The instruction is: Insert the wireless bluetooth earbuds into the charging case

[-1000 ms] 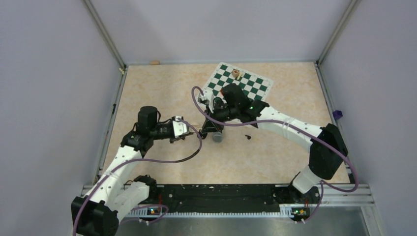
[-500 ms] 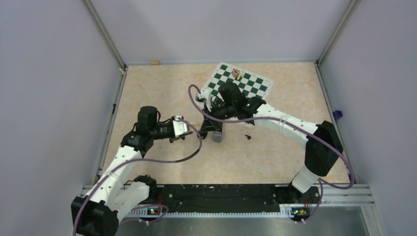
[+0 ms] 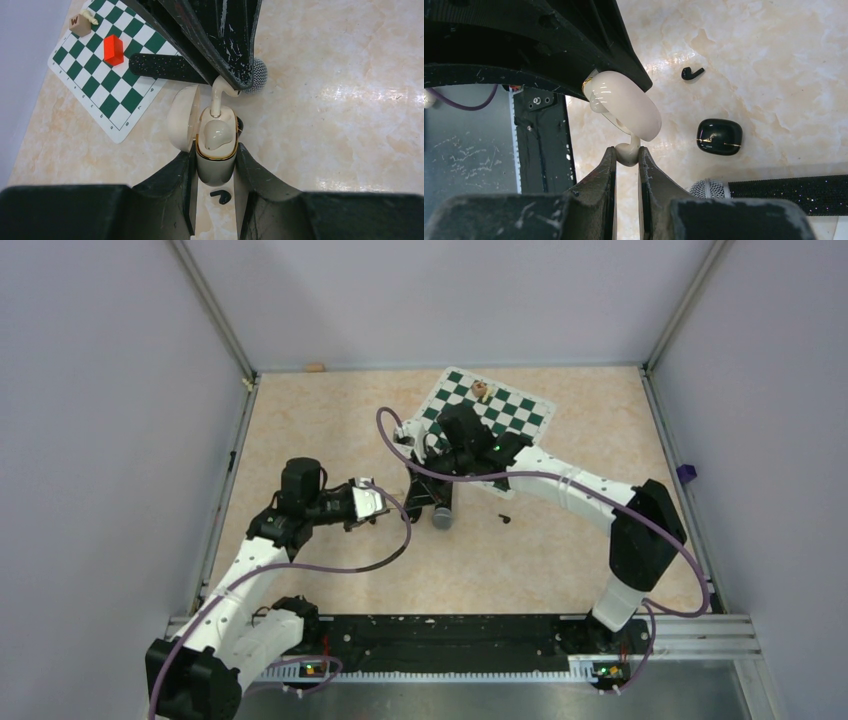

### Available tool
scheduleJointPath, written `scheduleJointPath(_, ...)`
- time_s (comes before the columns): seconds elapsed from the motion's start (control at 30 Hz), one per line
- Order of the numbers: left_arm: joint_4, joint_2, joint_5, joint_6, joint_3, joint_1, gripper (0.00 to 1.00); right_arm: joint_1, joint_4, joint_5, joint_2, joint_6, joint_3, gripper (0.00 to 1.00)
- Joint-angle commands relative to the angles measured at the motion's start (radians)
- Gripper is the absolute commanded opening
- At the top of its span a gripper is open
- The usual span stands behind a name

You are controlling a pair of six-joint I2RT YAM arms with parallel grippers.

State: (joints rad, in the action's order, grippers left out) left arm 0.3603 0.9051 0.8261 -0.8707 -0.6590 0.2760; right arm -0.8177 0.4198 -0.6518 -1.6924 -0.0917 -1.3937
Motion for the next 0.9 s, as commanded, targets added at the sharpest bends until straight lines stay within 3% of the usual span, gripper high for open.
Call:
scheduleJointPath(0.0,-0.012,-0.020,0.082,-0.012,0.006,0.020,0.00,-0.008,-0.068,0.026,-0.027,0.019,-0.072,0.00)
scheduleJointPath(0.47,-0.012,-0.021,0.094,-0.022,0.015,0.020,0.00,-0.008,-0.038,0.030,-0.074,0.056,-0.141,0.00)
scheduleJointPath(0.87,-0.012,-0.022,0.104,-0.018,0.014,0.020,0.00,-0.014,-0.013,0.073,-0.097,0.056,-0.173,0.09)
